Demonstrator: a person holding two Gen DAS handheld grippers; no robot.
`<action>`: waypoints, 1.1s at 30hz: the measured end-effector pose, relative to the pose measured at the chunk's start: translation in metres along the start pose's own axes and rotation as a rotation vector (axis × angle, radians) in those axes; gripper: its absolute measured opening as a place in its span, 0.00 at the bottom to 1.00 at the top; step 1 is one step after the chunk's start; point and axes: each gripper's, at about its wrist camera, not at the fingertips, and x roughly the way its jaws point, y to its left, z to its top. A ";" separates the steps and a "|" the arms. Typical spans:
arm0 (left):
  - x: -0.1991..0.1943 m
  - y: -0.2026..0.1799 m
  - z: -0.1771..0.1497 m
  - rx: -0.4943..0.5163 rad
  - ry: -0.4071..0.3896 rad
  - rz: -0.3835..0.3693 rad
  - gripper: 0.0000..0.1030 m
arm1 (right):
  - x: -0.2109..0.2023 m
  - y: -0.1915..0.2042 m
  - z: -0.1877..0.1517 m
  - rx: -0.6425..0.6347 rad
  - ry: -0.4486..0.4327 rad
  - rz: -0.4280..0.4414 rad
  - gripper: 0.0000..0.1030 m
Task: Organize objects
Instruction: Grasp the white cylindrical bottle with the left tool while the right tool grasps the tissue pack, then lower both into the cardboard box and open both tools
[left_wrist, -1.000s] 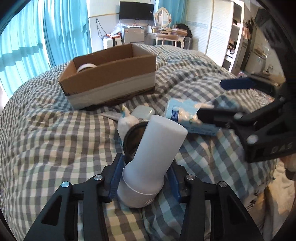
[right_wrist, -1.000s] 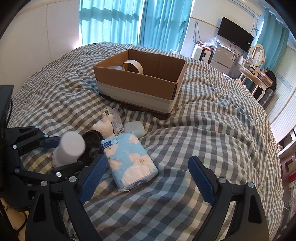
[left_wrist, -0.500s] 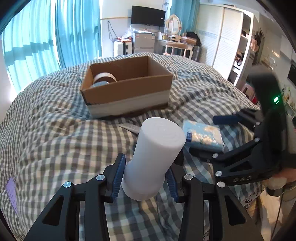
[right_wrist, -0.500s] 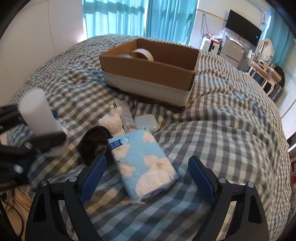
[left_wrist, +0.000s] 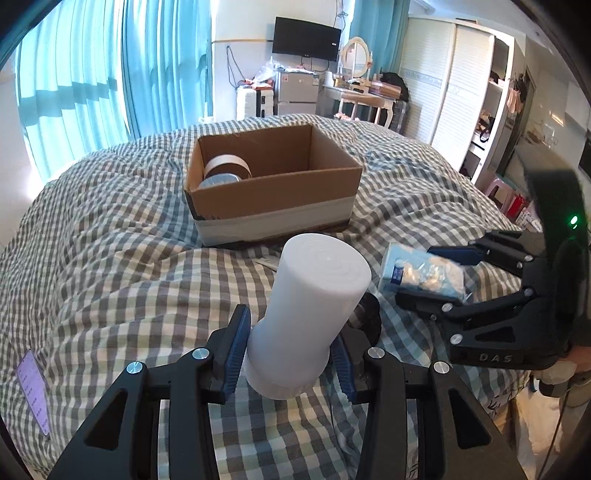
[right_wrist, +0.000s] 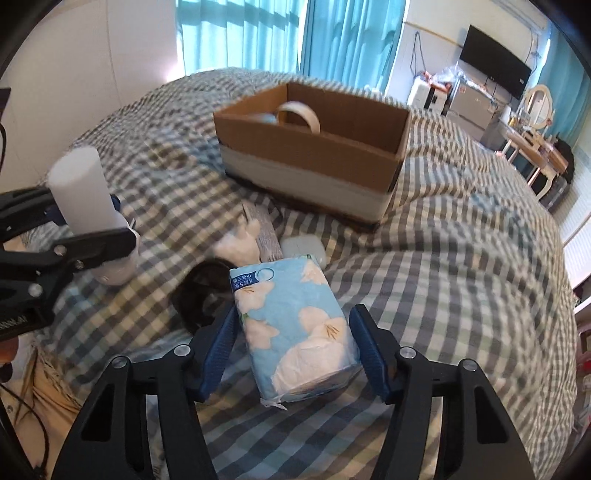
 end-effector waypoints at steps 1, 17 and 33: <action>-0.003 0.001 0.001 0.000 -0.005 0.004 0.42 | -0.004 0.001 0.002 -0.001 -0.011 -0.004 0.60; -0.023 0.017 0.053 -0.007 -0.102 0.054 0.42 | -0.061 0.005 0.047 -0.007 -0.174 -0.039 0.59; 0.023 0.041 0.178 0.024 -0.154 0.092 0.42 | -0.059 -0.047 0.159 0.060 -0.286 -0.038 0.59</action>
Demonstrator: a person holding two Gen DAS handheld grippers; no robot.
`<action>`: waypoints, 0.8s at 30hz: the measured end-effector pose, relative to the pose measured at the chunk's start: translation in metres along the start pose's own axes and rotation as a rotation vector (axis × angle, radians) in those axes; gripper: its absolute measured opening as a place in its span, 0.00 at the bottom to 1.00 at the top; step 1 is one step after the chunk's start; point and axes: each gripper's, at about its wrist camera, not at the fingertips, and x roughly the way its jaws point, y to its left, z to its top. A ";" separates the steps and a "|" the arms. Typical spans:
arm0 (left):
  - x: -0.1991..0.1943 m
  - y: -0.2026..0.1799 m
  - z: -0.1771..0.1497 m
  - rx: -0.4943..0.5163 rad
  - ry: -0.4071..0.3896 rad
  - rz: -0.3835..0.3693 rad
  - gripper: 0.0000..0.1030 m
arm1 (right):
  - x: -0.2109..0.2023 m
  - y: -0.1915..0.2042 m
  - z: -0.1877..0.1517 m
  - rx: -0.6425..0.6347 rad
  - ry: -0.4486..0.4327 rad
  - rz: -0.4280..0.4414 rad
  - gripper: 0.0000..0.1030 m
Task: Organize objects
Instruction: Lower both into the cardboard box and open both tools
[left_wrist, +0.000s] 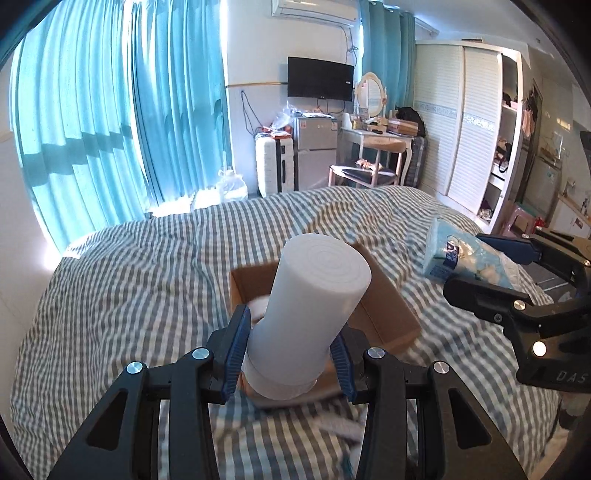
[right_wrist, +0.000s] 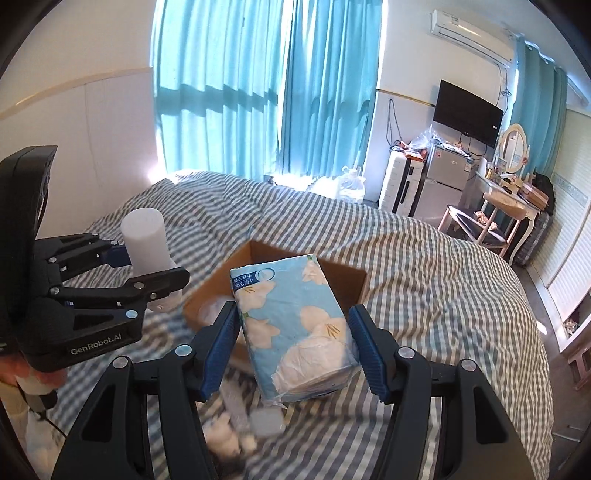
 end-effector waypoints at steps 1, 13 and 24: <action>0.008 0.003 0.007 -0.005 0.002 -0.003 0.42 | 0.008 -0.005 0.007 0.005 0.000 -0.001 0.59; 0.106 0.017 0.044 0.015 0.082 0.020 0.42 | 0.116 -0.050 0.054 0.059 0.079 -0.005 0.59; 0.183 0.013 0.032 0.043 0.170 0.016 0.42 | 0.200 -0.063 0.039 -0.002 0.176 -0.034 0.59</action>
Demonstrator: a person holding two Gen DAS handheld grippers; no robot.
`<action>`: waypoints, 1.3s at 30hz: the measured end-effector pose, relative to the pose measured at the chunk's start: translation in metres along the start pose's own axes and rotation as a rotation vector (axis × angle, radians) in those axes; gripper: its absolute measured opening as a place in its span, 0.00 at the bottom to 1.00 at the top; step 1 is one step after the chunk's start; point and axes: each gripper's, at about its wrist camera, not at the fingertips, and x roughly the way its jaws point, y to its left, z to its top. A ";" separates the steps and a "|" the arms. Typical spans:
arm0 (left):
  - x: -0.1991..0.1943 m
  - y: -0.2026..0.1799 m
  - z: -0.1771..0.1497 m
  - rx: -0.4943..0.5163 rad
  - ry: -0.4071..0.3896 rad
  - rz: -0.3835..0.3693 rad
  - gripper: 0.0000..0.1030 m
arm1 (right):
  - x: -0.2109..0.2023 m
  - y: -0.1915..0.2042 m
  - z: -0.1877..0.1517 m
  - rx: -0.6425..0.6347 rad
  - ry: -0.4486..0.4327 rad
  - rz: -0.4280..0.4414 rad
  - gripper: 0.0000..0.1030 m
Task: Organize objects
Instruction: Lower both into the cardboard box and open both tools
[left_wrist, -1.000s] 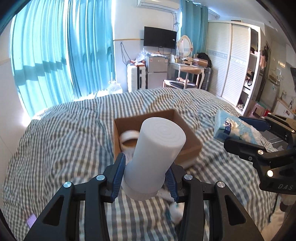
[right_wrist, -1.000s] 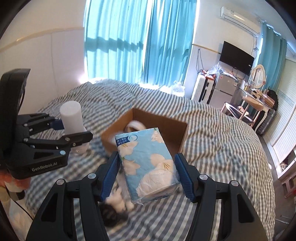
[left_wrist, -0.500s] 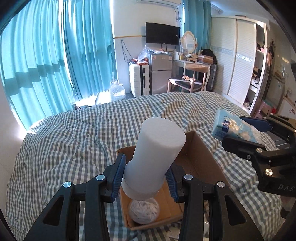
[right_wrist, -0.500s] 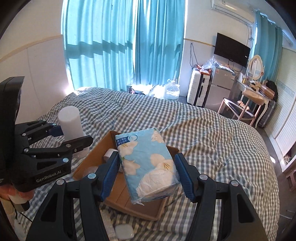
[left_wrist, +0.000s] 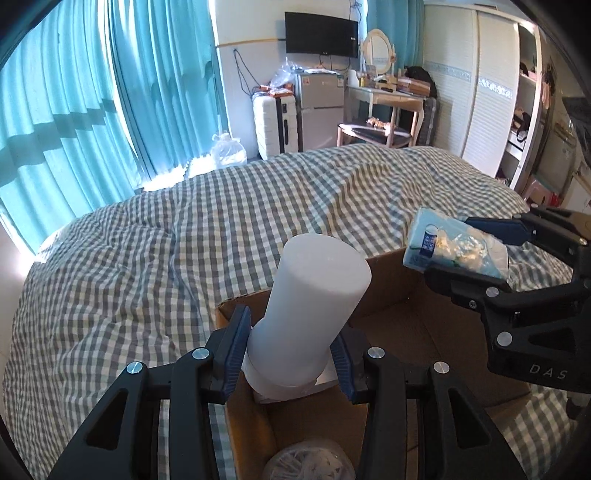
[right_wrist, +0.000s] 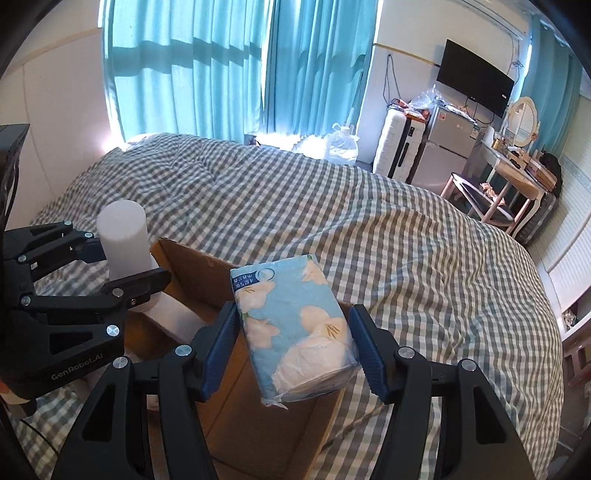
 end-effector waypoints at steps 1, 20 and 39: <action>0.004 0.003 -0.002 -0.003 0.006 -0.004 0.42 | 0.004 -0.001 0.000 -0.005 0.003 0.001 0.59; 0.013 -0.015 -0.003 0.047 -0.001 -0.053 0.43 | 0.026 0.004 -0.025 -0.053 0.024 0.023 0.61; -0.091 0.001 -0.004 0.002 -0.135 -0.016 0.82 | -0.078 0.000 -0.038 -0.008 -0.070 -0.060 0.71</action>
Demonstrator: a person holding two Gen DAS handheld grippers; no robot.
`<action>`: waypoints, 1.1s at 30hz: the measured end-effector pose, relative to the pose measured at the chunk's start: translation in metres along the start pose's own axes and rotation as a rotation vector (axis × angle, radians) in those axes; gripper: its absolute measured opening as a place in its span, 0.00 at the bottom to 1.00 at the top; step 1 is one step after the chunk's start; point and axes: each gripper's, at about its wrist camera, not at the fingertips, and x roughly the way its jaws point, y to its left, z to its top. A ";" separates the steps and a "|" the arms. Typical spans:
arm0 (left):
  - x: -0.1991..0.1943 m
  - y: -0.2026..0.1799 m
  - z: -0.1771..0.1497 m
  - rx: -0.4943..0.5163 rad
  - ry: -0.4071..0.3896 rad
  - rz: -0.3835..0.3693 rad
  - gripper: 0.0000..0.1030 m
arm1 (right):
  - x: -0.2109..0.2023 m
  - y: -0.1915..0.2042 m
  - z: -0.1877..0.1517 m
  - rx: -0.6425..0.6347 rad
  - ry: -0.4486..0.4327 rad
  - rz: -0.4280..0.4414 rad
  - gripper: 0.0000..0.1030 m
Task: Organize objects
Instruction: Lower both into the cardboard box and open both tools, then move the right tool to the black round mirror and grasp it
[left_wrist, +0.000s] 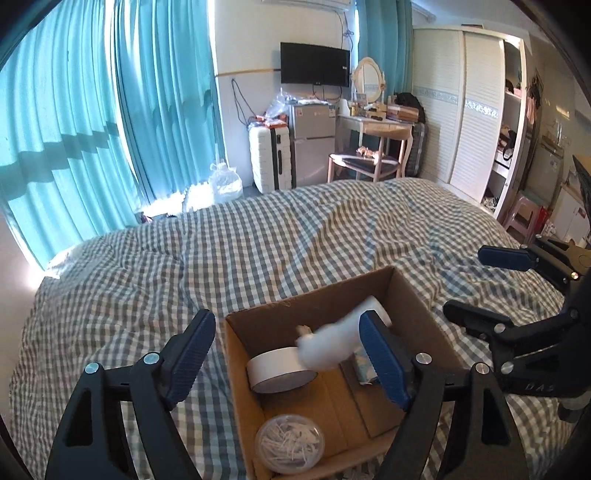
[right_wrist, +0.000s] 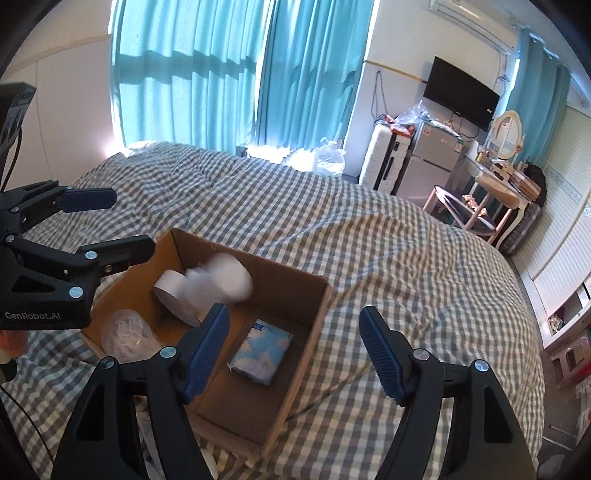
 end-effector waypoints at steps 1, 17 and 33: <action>-0.009 0.000 0.000 0.001 -0.012 0.003 0.83 | -0.012 -0.001 0.001 0.006 -0.015 -0.006 0.71; -0.133 0.006 -0.015 -0.055 -0.116 0.091 0.96 | -0.156 0.006 -0.023 0.082 -0.154 -0.014 0.86; -0.203 -0.003 -0.073 -0.149 -0.157 0.159 0.99 | -0.230 0.030 -0.072 0.108 -0.217 -0.028 0.89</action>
